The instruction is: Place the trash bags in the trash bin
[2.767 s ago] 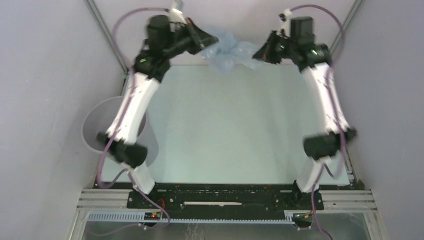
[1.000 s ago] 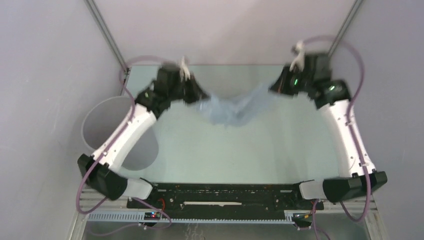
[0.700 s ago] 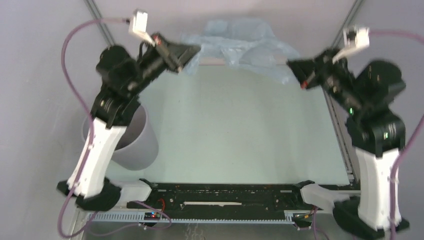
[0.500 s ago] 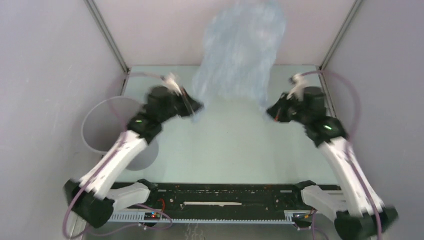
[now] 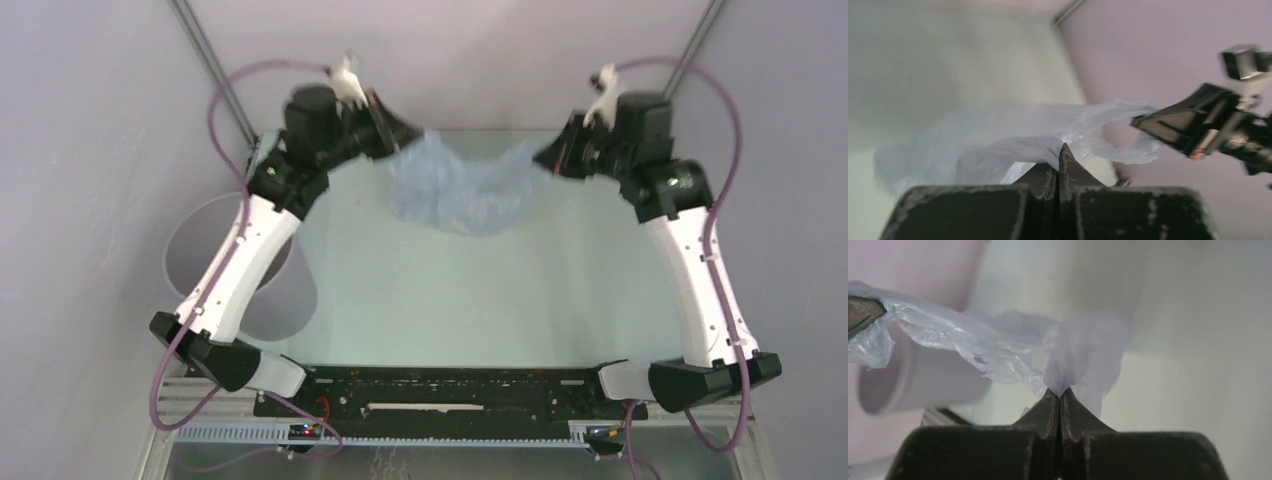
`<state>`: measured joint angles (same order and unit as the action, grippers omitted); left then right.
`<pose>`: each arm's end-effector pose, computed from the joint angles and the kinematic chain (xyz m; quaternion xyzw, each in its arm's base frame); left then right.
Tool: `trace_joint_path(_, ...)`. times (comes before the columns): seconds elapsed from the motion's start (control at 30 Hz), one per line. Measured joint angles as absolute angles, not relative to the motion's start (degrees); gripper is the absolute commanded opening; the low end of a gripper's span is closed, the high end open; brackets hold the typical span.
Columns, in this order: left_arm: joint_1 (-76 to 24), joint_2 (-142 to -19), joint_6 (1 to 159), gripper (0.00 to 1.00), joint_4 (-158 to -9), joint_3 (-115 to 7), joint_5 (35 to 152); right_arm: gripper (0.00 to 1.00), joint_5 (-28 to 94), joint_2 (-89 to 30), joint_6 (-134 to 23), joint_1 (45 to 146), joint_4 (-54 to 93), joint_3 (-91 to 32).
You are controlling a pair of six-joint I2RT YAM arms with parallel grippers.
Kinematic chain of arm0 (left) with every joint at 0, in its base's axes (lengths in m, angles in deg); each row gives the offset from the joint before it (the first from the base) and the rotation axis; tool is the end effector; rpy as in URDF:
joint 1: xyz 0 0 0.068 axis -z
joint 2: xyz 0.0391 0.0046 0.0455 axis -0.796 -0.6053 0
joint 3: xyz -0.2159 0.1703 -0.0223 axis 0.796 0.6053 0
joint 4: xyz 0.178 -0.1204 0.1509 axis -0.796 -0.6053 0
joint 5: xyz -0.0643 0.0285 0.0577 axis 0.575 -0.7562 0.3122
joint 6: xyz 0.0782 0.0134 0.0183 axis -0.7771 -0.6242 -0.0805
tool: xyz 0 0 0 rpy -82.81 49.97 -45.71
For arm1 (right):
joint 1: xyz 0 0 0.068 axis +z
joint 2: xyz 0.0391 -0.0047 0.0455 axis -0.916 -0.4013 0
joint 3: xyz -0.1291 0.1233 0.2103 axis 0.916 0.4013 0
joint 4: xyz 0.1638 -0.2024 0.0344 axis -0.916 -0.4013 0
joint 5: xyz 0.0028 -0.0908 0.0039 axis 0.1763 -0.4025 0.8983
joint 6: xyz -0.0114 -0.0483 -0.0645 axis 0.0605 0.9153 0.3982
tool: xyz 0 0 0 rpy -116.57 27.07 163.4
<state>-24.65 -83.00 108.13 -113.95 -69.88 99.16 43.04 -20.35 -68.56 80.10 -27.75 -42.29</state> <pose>0.2856 -0.1718 0.4296 -0.0109 0.8104 -0.4043 0.4238 0.2654 0.0876 0.4192 -0.0291 0.8661 0.2704 0.4194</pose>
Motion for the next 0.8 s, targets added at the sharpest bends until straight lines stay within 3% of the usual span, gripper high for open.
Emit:
trace_joint_path(0.1,-25.0,-88.2,105.79,0.0,-111.45,-90.05,101.11,0.0,41.56,-26.27,-67.33,80.21,-28.02,-63.07)
trace_joint_path(0.2,-22.53,-84.81,101.53,0.0,-106.51,-94.53,100.49,0.0,38.48,-23.17,-65.52,83.34,-23.32,-69.22)
trace_joint_path(0.4,-23.43,-67.94,102.86,0.0,-102.06,-63.52,94.37,0.0,34.78,-2.84,-64.8,85.65,-12.19,-38.05)
trace_joint_path(0.63,-22.75,-74.04,104.52,0.0,-111.96,-24.48,91.58,0.0,34.56,-13.99,-66.53,89.41,-15.3,-3.03)
trace_joint_path(0.7,-21.55,-71.33,104.43,0.0,-117.03,-21.77,90.94,0.0,34.74,-12.13,-67.4,90.61,-20.72,3.09)
trace_joint_path(0.8,-22.21,-68.86,103.89,0.0,-119.13,-26.45,90.2,0.0,34.76,-6.84,-68.47,89.85,-23.29,-0.06)
